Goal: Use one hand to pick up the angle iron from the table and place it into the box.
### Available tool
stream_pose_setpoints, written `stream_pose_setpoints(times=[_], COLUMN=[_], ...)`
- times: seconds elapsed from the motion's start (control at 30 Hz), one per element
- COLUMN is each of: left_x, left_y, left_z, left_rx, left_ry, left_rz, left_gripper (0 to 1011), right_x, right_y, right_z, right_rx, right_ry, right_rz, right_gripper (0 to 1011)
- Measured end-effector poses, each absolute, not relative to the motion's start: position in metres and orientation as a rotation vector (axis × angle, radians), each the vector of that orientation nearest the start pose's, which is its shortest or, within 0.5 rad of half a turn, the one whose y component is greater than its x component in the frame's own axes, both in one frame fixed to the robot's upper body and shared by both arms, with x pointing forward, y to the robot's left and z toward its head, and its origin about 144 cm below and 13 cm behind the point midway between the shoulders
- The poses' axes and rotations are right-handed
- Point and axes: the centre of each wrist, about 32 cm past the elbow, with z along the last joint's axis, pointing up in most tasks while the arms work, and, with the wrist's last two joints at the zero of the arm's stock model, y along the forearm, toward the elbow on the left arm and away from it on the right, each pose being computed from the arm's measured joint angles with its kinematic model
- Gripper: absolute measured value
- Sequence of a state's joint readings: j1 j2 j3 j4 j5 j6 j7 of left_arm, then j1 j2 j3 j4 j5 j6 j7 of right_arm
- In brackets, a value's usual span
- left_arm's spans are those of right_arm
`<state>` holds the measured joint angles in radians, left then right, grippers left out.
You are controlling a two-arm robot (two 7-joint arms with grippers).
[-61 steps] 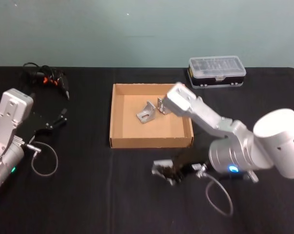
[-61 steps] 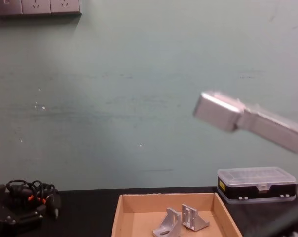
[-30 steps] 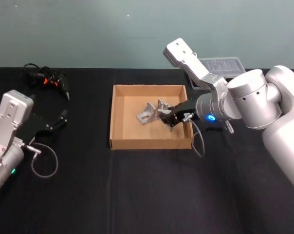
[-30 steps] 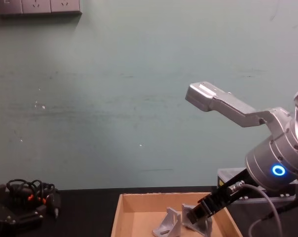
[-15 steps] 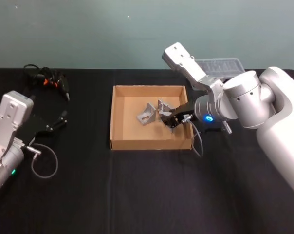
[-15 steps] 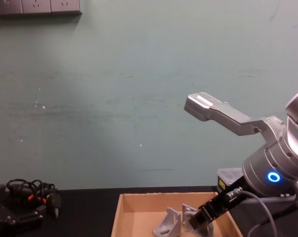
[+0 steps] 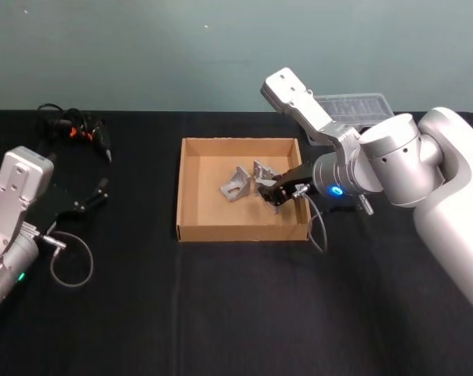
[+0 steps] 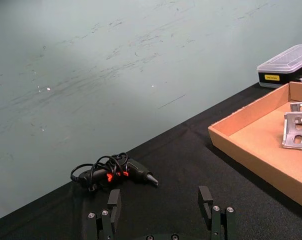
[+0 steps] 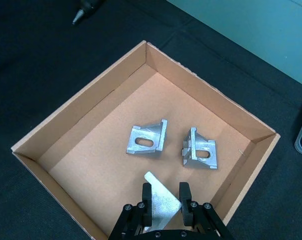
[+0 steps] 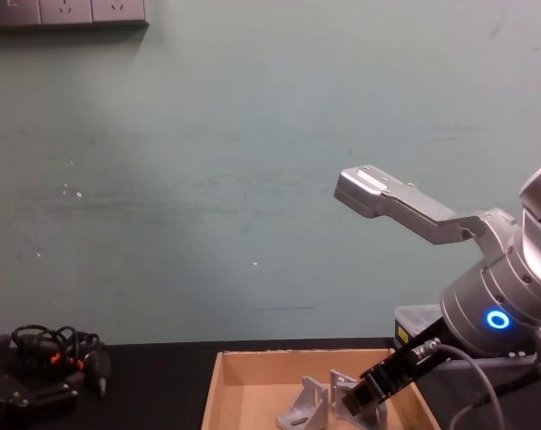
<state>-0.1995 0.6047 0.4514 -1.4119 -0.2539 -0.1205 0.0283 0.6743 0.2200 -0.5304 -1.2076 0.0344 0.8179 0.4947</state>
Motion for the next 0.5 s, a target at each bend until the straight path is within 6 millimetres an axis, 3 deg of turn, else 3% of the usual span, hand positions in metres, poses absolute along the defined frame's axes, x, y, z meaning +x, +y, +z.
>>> stream_pose_setpoints(times=[0.17, 0.5], left_x=[0.4886, 0.4886], left_y=[0.3097, 0.3097], left_z=[1.1398, 1.1397], left_rx=[0.305, 0.304], left_ry=[-0.285, -0.285], left_rz=[1.248, 1.248], left_gripper=[1012, 1011], right_x=[0.6071, 0.6069], right_y=[-0.1705, -0.1706], right_z=[1.2585, 1.2584], right_rx=[-0.764, -0.764], right_ry=[0.216, 0.217], right_rz=[-0.857, -0.856], right_gripper=[366, 681])
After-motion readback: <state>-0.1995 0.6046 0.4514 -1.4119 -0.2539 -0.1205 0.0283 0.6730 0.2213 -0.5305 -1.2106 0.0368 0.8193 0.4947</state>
